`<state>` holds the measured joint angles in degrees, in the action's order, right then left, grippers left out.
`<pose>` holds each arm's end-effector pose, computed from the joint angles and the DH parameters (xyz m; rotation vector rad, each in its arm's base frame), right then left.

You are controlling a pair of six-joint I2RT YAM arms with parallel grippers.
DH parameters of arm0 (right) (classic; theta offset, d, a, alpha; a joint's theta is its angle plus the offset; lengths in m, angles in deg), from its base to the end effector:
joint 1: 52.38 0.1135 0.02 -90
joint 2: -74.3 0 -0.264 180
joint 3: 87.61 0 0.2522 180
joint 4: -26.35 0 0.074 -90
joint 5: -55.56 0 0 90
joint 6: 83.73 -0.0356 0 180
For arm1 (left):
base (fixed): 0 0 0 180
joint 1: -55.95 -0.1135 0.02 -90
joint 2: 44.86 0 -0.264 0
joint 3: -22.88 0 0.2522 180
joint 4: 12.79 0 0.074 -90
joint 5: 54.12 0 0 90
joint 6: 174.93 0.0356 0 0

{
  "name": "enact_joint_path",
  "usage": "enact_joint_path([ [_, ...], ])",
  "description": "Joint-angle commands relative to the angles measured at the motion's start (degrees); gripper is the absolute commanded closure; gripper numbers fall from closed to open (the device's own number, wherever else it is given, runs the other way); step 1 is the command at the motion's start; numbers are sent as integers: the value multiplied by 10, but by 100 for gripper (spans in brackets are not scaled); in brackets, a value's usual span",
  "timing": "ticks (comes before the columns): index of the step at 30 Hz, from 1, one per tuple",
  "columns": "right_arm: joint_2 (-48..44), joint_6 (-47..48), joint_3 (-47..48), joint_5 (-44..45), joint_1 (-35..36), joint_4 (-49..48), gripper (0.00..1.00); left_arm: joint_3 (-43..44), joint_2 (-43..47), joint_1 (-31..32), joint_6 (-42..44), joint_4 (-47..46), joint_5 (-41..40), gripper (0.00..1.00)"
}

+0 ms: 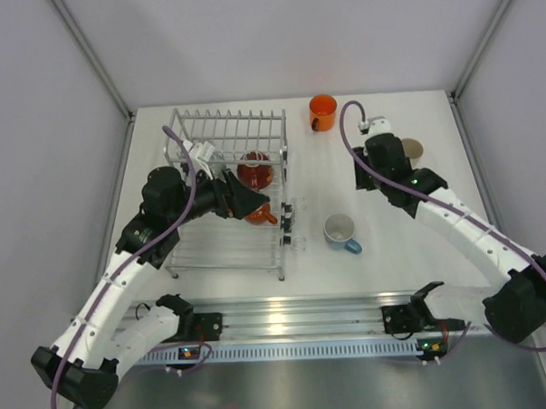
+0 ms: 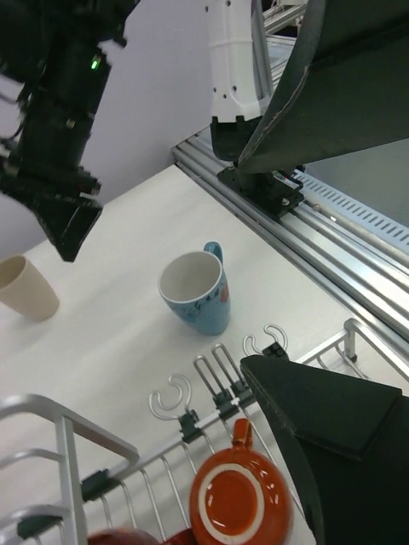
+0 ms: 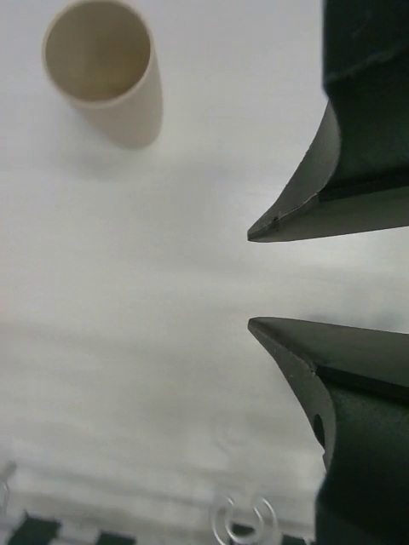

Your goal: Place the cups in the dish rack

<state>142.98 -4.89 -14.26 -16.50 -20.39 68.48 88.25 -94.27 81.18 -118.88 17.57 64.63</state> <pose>0.2272 0.1290 0.3144 -0.2273 2.1770 0.0757 0.1669 -0.0976 0.3572 0.2345 1.9425 -1.1627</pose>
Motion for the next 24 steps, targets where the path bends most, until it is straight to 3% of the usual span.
enact_joint_path([
  [1, 21, 15, 6, 7, -88, -1, 59, 1, 14, 3, 4, -77, 58, 6],
  [6, 86, 27, 45, 20, -164, -1, 59, -27, 18, 3, -9, -114, 61, 6],
  [15, 161, 63, 137, 62, -196, 18, 57, -63, 21, 3, -24, -152, 27, 6],
  [24, 242, 83, 185, -20, -250, -15, 57, -79, 56, 2, -20, -151, 7, 6],
])
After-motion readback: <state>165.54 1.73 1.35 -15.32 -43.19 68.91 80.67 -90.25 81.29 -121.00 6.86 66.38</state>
